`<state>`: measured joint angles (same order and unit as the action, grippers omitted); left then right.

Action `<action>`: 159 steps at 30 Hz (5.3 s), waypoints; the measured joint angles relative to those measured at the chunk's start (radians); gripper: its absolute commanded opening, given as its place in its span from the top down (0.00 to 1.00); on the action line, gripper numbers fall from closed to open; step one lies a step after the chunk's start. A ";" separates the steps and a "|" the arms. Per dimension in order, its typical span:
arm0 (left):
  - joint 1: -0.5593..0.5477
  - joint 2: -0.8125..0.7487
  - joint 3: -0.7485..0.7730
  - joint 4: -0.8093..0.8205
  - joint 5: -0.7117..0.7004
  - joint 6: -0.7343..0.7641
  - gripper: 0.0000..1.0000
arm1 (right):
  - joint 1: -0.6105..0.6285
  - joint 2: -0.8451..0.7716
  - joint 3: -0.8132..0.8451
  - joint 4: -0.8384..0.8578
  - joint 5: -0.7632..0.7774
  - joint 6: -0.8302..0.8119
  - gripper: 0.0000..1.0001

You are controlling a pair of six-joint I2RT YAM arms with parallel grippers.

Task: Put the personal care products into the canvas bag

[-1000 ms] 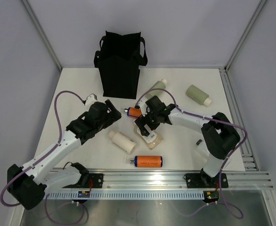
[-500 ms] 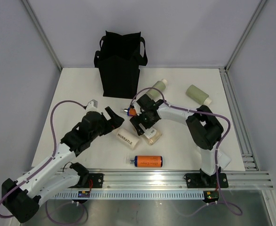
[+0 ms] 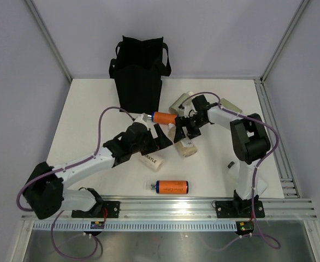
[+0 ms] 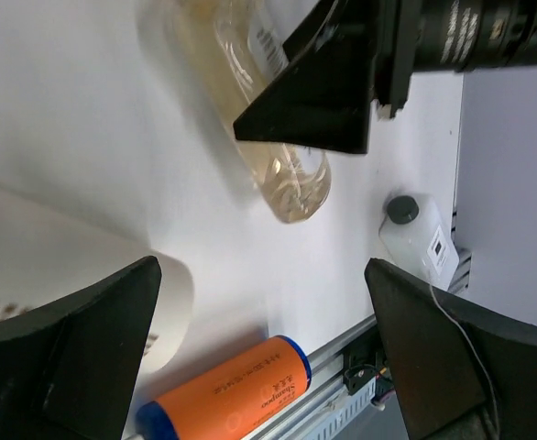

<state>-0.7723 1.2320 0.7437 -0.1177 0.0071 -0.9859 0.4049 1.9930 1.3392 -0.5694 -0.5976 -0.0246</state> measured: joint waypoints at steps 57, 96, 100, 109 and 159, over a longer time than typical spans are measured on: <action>0.016 0.535 0.179 0.256 0.318 0.256 1.00 | -0.320 -0.260 -0.082 -0.316 -0.488 -0.411 0.17; 0.568 0.539 0.778 0.404 0.462 -0.589 0.47 | -0.525 -0.484 -0.154 -0.095 -0.493 -0.203 0.17; 0.575 0.624 0.881 0.310 0.463 -0.619 0.24 | -0.525 -0.496 -0.174 -0.088 -0.491 -0.203 0.17; 0.589 0.601 0.995 0.359 0.464 -0.645 0.38 | -0.525 -0.513 -0.190 -0.082 -0.477 -0.207 0.16; 0.611 -0.594 -0.185 -0.262 0.173 0.167 0.01 | -0.536 0.191 0.224 -0.194 -0.208 0.084 1.00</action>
<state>-0.1616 0.6376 0.5583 -0.3798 0.1802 -0.8192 -0.1307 2.1841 1.5631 -0.7635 -0.8051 0.0597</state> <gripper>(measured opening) 0.983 0.753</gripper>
